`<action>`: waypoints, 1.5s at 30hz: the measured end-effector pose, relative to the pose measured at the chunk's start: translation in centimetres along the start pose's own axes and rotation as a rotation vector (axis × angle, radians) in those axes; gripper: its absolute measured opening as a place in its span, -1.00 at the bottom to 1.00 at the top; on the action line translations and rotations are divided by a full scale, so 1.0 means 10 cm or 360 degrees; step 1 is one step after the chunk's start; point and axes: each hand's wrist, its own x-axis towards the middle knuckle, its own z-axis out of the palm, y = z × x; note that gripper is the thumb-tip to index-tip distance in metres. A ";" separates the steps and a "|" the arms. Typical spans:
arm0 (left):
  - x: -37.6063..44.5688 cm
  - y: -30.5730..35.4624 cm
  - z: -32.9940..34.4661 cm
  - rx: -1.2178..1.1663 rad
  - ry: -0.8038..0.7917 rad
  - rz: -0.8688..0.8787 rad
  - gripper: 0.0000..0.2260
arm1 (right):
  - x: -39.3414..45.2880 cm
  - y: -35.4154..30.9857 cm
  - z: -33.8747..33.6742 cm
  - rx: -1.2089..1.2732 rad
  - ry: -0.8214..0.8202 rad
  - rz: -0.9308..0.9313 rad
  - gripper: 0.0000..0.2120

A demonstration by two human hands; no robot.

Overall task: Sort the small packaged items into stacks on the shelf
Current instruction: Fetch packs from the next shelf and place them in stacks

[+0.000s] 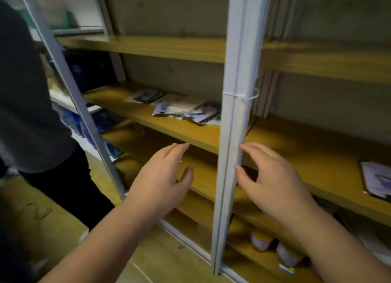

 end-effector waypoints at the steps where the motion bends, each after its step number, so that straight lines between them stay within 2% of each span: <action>1: 0.02 -0.18 -0.07 0.0023 0.0007 -0.0026 -0.49 | 0.08 -0.14 0.12 0.0002 -0.0016 -0.0011 -0.53; 9: 0.31 -1.06 -0.32 -0.0014 -0.0011 -0.0161 -0.48 | 0.70 -0.75 0.78 -0.0047 -0.0146 -0.0042 -0.49; 25: 1.66 -2.04 -0.07 -0.0092 -0.0108 -0.0302 -0.52 | 2.33 -0.90 1.87 0.0107 -0.0130 0.0019 -0.53; 33: 2.27 -2.66 0.06 -0.0095 -0.0103 -0.0332 -0.48 | 2.94 -0.92 2.23 0.0011 -0.0151 0.0029 -0.53; 37: 2.61 -3.01 0.20 -0.0167 -0.0046 -0.0296 -0.39 | 3.16 -0.95 2.40 -0.0073 -0.0167 0.0080 -0.55; 42: 3.17 -3.48 0.41 -0.0276 -0.0123 -0.0110 -0.48 | 3.36 -1.06 2.50 -0.0140 -0.0142 0.0256 -0.56; 45: 3.66 -3.69 0.56 -0.0239 -0.0044 -0.0064 -0.53 | 3.44 -1.11 2.57 -0.0180 -0.0123 0.0336 -0.56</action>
